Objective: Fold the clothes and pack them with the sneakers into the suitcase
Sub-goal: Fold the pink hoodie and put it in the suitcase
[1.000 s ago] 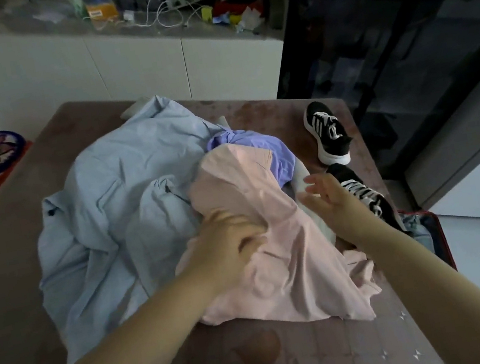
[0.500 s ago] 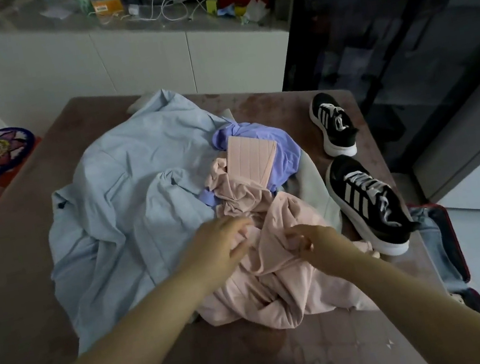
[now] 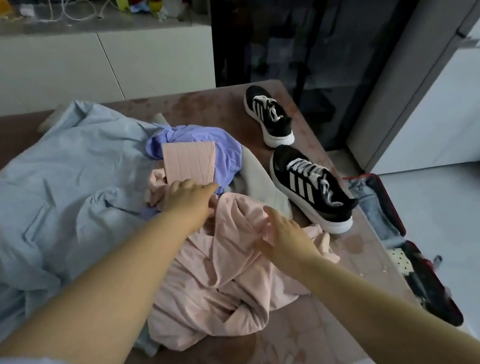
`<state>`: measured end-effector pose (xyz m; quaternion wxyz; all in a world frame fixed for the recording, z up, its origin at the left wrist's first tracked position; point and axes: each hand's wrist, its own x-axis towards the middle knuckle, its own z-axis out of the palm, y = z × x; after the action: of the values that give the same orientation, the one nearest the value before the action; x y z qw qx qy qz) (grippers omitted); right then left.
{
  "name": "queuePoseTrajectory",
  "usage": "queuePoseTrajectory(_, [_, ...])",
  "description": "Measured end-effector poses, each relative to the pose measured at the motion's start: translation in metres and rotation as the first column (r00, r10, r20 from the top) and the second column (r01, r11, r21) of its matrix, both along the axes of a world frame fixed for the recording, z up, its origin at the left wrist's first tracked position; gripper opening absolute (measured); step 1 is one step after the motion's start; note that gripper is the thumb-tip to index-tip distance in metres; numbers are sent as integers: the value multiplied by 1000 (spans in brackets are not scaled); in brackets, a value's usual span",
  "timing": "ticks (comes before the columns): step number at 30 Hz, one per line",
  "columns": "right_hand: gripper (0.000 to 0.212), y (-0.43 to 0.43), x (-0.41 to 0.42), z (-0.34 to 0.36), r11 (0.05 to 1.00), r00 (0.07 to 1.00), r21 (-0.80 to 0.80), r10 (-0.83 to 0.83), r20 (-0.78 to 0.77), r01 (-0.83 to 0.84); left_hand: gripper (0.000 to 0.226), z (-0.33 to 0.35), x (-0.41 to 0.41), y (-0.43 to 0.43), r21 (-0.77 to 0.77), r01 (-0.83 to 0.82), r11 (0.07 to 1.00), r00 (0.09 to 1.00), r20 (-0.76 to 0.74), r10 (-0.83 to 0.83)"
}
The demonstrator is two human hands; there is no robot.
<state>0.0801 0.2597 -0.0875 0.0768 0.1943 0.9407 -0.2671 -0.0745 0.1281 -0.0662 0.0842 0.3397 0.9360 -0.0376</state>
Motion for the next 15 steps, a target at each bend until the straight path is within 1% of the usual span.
queuePoseTrajectory(1, [46,-1,-1,-3,998,1000,70,4,15,-5,46,-5,1,-1,-46,12,999,1000,-22,-13])
queuePoseTrajectory(2, [37,0,-1,-6,989,1000,148,16,26,-20,41,-9,1,-4,-56,9,998,999,-41,-11])
queuePoseTrajectory(3, [31,3,0,-9,980,1000,198,23,6,-23,36,-11,3,-9,-21,-4,1000,998,-55,2])
queuePoseTrajectory(4, [26,7,1,-9,982,999,188,4,-37,3,33,-10,3,-16,33,-10,999,998,-64,12])
queuePoseTrajectory(6, [23,18,9,-4,990,988,106,-75,-138,90,30,-6,2,-40,183,7,983,999,-44,1])
queuePoseTrajectory(7, [25,25,15,-1,991,981,47,-121,-152,129,28,-3,2,-56,266,20,964,1000,-5,-19])
queuePoseTrajectory(8, [27,35,24,1,987,979,-11,-160,-123,160,27,-1,2,-76,348,30,937,997,52,-51])
queuePoseTrajectory(9, [29,46,34,1,982,979,-50,-188,-79,185,25,3,4,-97,408,37,912,991,99,-85])
queuePoseTrajectory(10, [31,55,45,4,977,979,-63,-205,2,205,23,4,7,-118,440,43,897,985,133,-112])
queuePoseTrajectory(11, [36,66,56,1,979,977,-27,-199,78,202,24,7,14,-139,441,40,897,983,145,-114])
queuePoseTrajectory(12, [45,73,65,-2,989,983,45,-146,114,142,23,8,21,-157,439,23,898,980,169,-107])
queuePoseTrajectory(13, [54,76,72,-5,992,989,94,-90,117,80,17,10,30,-173,427,-33,904,972,223,-69])
queuePoseTrajectory(14, [61,82,78,-8,993,994,104,-71,80,62,9,10,38,-187,431,-76,899,962,269,-48])
queuePoseTrajectory(15, [62,82,79,-4,984,982,24,-176,66,175,12,12,46,-199,420,-124,899,951,308,-13])
